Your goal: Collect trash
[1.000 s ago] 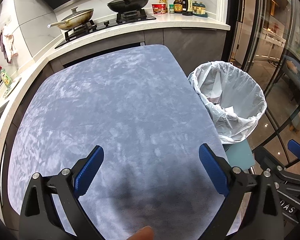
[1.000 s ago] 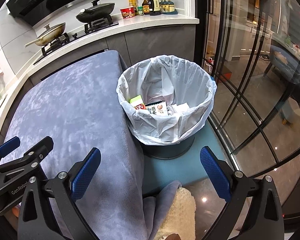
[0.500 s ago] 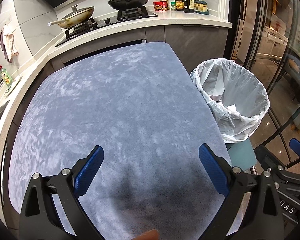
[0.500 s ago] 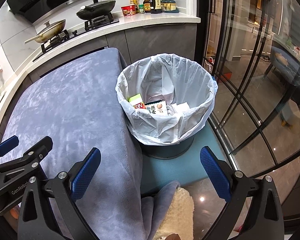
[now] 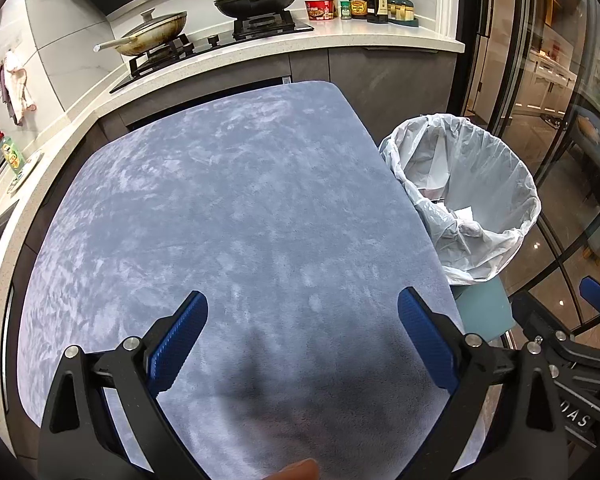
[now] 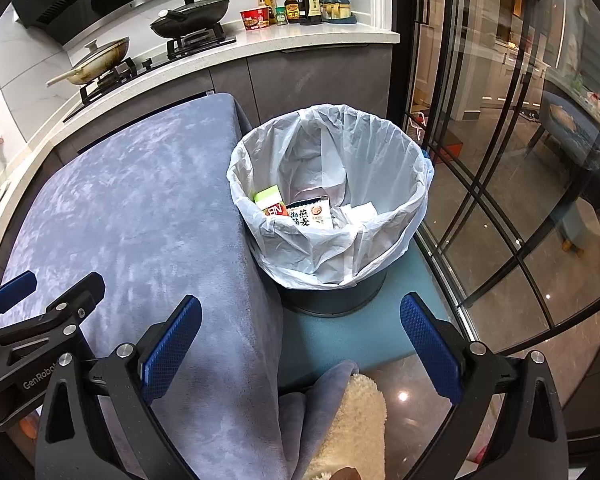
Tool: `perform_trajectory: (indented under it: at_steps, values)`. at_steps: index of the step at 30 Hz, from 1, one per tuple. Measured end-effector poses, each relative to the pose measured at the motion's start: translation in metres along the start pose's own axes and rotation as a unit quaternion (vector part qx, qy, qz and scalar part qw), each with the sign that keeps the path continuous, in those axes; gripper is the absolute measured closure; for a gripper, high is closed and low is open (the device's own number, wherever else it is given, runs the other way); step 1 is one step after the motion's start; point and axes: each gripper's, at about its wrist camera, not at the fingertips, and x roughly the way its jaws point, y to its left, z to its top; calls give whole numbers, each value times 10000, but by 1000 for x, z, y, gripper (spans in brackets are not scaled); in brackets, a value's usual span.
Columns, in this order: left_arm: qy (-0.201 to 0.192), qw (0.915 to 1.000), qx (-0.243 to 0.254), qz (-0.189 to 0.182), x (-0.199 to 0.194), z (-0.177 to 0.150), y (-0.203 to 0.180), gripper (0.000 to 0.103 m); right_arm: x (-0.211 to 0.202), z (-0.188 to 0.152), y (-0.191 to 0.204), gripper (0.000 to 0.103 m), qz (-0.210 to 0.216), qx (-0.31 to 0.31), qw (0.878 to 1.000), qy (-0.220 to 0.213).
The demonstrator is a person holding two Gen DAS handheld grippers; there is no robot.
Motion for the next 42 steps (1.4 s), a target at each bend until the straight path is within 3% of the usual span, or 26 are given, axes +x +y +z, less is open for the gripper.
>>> perform_trajectory:
  at_steps: [25,42]
  values:
    - [15,10000,37,-1,3,-1,-2,10,3,-1,-5,7,-34,11,10000,32]
    - [230,9995,91,207,16,0,1,10,4,2,-13,7,-156,57,9999,23]
